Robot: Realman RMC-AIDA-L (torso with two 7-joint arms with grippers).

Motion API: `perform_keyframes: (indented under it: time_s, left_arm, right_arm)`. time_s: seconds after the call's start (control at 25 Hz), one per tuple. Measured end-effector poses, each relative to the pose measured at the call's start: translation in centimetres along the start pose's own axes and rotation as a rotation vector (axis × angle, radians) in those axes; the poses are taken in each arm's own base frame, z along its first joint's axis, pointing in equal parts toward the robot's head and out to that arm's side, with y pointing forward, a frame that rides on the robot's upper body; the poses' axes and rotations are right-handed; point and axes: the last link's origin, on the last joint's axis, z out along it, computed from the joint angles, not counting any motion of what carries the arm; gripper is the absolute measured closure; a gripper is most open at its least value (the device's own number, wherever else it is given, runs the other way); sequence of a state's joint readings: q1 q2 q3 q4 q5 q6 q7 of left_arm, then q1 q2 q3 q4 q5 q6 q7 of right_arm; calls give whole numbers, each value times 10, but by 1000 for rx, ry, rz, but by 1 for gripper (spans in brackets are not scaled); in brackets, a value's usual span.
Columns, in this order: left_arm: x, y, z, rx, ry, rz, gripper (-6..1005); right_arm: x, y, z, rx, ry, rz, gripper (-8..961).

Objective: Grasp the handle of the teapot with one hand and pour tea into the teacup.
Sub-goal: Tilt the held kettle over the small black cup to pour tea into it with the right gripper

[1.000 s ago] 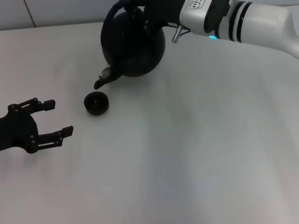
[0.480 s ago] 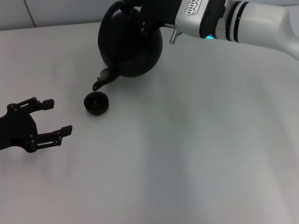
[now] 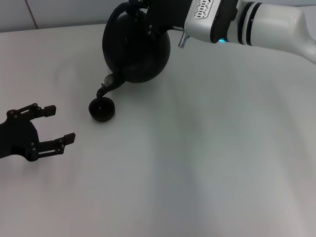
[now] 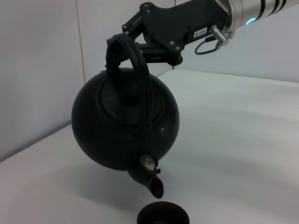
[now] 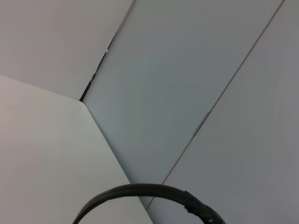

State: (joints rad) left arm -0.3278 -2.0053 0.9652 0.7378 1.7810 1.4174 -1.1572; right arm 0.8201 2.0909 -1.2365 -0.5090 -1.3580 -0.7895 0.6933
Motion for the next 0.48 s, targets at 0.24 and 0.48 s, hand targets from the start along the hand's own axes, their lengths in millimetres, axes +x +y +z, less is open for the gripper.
perform_keyframes:
  time_s: [0.24,0.48]
  left_arm:
    - [0,0,0,-1,0,-1,144]
    - [1,0,1,-1,0,-4,144]
  right_arm:
    - [0,0,-1,1,0,-32,853]
    - [0,-1,-1,4,-2,-45,856]
